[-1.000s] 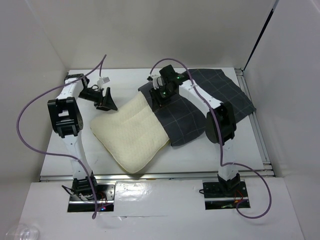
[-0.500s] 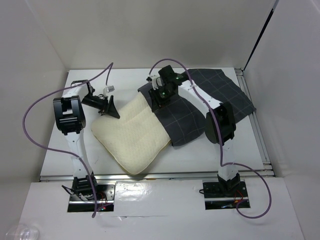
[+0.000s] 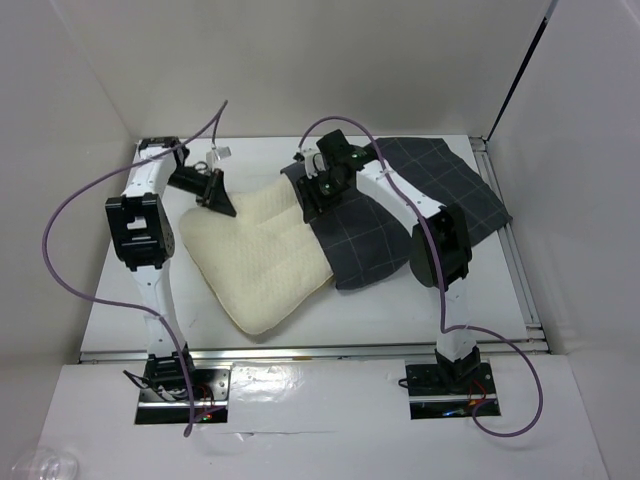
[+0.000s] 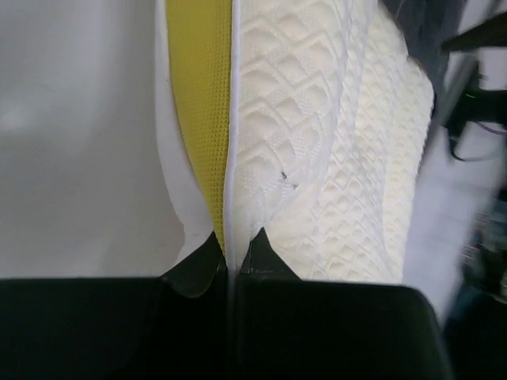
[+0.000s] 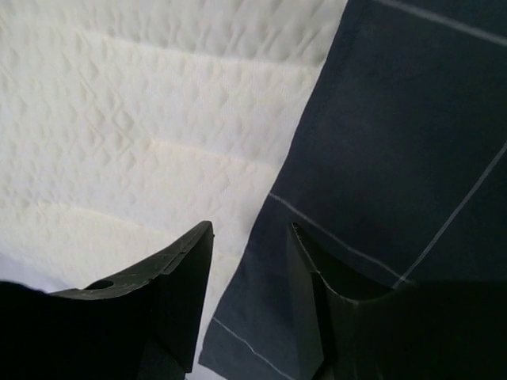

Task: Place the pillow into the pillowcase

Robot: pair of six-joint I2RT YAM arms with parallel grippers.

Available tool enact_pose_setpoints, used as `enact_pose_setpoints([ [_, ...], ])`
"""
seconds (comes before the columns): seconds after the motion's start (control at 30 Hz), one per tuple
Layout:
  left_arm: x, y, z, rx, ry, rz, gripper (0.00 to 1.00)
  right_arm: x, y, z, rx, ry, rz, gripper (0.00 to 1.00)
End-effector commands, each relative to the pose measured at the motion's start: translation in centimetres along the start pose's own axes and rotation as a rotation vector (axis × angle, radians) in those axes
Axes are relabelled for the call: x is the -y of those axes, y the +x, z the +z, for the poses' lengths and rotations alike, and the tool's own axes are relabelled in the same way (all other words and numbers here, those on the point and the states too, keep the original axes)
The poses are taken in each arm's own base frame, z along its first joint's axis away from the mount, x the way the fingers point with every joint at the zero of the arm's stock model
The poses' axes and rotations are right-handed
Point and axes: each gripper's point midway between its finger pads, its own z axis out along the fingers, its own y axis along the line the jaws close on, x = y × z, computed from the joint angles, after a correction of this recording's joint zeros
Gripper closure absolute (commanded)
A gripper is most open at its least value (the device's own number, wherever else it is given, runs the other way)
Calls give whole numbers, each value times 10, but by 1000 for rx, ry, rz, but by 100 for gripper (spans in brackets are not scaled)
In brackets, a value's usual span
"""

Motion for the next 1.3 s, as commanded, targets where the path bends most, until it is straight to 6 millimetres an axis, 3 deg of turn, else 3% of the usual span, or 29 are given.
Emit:
enact_pose_setpoints([
  [0.0, 60, -85, -75, 209, -242, 341, 100, -3, -43, -21, 132, 36, -56, 48],
  [0.1, 72, -111, -103, 253, -456, 482, 100, -1, -63, -34, 193, 45, -71, 43],
  [0.13, 87, -125, -117, 289, -551, 575, 100, 0, -83, -49, 255, 54, -89, 43],
  [0.2, 104, -135, -128, 317, -631, 682, 100, 6, -106, -73, 338, 73, -82, 39],
  [0.23, 126, -140, -131, 355, -665, 762, 100, 8, -125, -88, 408, 82, -94, 38],
  [0.27, 130, -142, -136, 361, -720, 791, 100, 6, -136, -103, 454, 80, -100, 37],
  [0.3, 144, -144, -129, 356, -731, 862, 100, 14, -148, -118, 507, 93, -78, 34],
  [0.33, 141, -134, -117, 326, -733, 876, 100, 10, -163, -141, 571, 88, -89, 33],
  [0.37, 161, -139, -131, 376, -810, 951, 100, 12, -171, -151, 605, 93, -84, 32],
  [0.4, 167, -137, -130, 371, -840, 1005, 100, 12, -178, -169, 652, 95, -62, 31],
  [0.43, 166, -125, -105, 327, -822, 1038, 100, 1, -192, -193, 732, 91, -88, 28],
  [0.47, 167, -121, -104, 319, -863, 1062, 100, 2, -197, -206, 769, 95, -84, 26],
  [0.5, 185, -123, -110, 360, -891, 1127, 100, -2, -202, -216, 807, 100, -89, 26],
  [0.53, 192, -118, -97, 347, -875, 1157, 100, -7, -206, -225, 840, 96, -98, 25],
  [0.57, 185, -109, -88, 309, -884, 1152, 100, -12, -212, -236, 880, 89, -105, 25],
  [0.67, 192, -107, -76, 308, -876, 1177, 100, -25, -224, -263, 940, 99, -97, 23],
  [0.73, 193, -103, -71, 296, -861, 1167, 100, -33, -226, -260, 936, 107, -103, 23],
  [0.83, 194, -99, -60, 280, -836, 1160, 100, -50, -229, -272, 988, 137, -171, 22],
  [0.9, 192, -99, -58, 283, -834, 1152, 100, -49, -224, -261, 968, 212, -196, 20],
  [0.93, 195, -99, -55, 280, -833, 1158, 100, -61, -223, -255, 957, 247, -256, 20],
  [1.1, 200, -102, -53, 295, -824, 1150, 100, -34, -214, -221, 861, 489, -285, 17],
  [1.13, 199, -100, -53, 287, -821, 1146, 100, -21, -212, -223, 859, 561, -265, 17],
  [1.27, 206, -97, -49, 288, -803, 1146, 100, -5, -210, -214, 848, 658, -276, 17],
])
